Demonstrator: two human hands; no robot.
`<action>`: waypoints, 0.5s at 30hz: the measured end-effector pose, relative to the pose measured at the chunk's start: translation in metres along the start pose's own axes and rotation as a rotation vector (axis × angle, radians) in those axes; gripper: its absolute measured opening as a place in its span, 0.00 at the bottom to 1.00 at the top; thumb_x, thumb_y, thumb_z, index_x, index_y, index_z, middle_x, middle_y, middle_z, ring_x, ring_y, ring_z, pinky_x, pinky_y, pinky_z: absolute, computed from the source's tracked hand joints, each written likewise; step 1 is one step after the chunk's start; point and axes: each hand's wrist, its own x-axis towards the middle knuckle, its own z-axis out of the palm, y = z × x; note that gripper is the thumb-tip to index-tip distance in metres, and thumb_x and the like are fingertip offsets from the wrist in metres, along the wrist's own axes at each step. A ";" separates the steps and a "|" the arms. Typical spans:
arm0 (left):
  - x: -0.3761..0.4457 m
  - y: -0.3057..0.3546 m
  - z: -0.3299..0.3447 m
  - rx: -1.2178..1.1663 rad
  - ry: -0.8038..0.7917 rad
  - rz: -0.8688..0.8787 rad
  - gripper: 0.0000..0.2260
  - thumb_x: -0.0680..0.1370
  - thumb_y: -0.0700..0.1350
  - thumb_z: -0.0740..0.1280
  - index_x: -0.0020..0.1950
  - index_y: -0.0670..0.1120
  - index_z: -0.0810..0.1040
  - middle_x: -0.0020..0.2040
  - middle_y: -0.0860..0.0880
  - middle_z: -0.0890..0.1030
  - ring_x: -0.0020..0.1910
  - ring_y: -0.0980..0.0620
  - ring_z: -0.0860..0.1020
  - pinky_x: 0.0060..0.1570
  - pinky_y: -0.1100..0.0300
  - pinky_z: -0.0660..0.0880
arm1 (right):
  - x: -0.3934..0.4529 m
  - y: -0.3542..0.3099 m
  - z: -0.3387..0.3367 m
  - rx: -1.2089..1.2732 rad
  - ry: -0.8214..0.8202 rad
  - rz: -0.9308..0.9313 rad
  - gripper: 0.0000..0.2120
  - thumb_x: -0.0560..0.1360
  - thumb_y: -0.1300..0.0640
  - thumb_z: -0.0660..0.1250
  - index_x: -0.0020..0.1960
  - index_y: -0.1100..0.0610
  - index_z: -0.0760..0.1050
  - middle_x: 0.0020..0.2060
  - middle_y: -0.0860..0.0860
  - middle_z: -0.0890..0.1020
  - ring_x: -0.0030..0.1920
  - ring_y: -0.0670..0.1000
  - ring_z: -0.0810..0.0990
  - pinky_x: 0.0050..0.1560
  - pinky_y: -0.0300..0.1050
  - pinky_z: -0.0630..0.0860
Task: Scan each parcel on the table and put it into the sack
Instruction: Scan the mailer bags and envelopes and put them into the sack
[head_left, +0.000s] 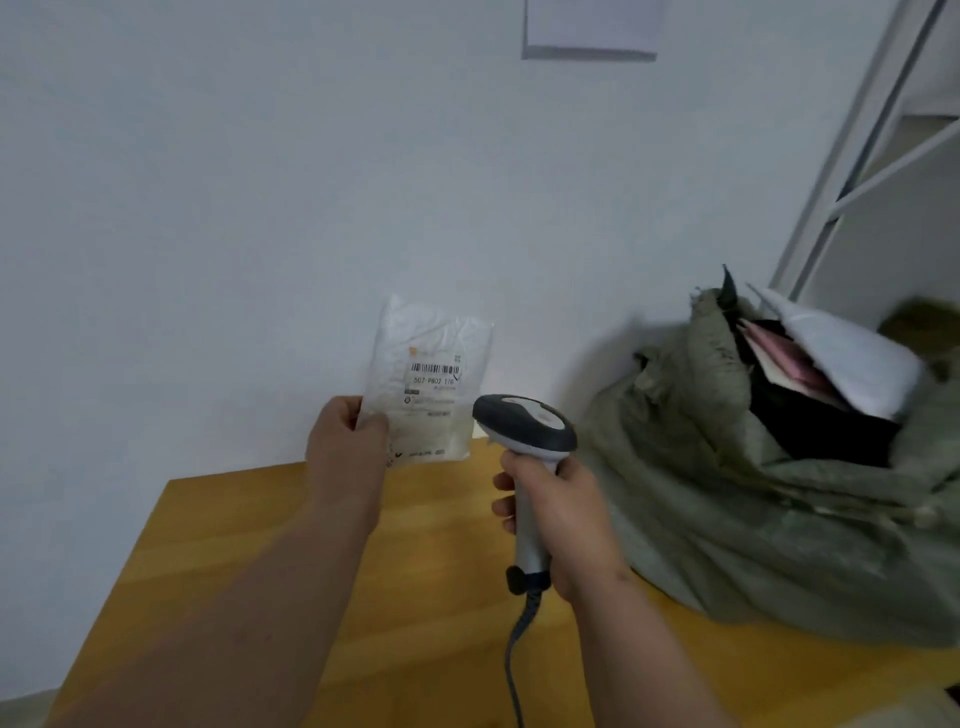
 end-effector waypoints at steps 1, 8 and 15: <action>-0.004 0.014 0.012 -0.001 0.014 0.053 0.02 0.79 0.40 0.64 0.50 0.46 0.75 0.43 0.52 0.78 0.40 0.52 0.76 0.37 0.58 0.74 | 0.000 -0.010 -0.011 0.010 0.025 -0.022 0.04 0.77 0.56 0.69 0.49 0.56 0.78 0.42 0.54 0.85 0.34 0.49 0.81 0.38 0.45 0.79; -0.051 0.099 0.129 -0.041 0.047 0.458 0.09 0.78 0.40 0.62 0.52 0.50 0.79 0.45 0.54 0.82 0.47 0.52 0.81 0.49 0.54 0.79 | -0.004 -0.068 -0.131 0.089 0.164 -0.191 0.05 0.75 0.56 0.70 0.47 0.58 0.79 0.39 0.55 0.83 0.35 0.51 0.81 0.40 0.49 0.79; -0.100 0.133 0.230 0.112 -0.072 1.068 0.18 0.72 0.30 0.62 0.56 0.42 0.84 0.53 0.50 0.83 0.52 0.52 0.82 0.55 0.60 0.78 | 0.001 -0.100 -0.245 0.233 0.423 -0.268 0.07 0.76 0.53 0.71 0.50 0.55 0.79 0.38 0.51 0.84 0.32 0.47 0.82 0.33 0.42 0.78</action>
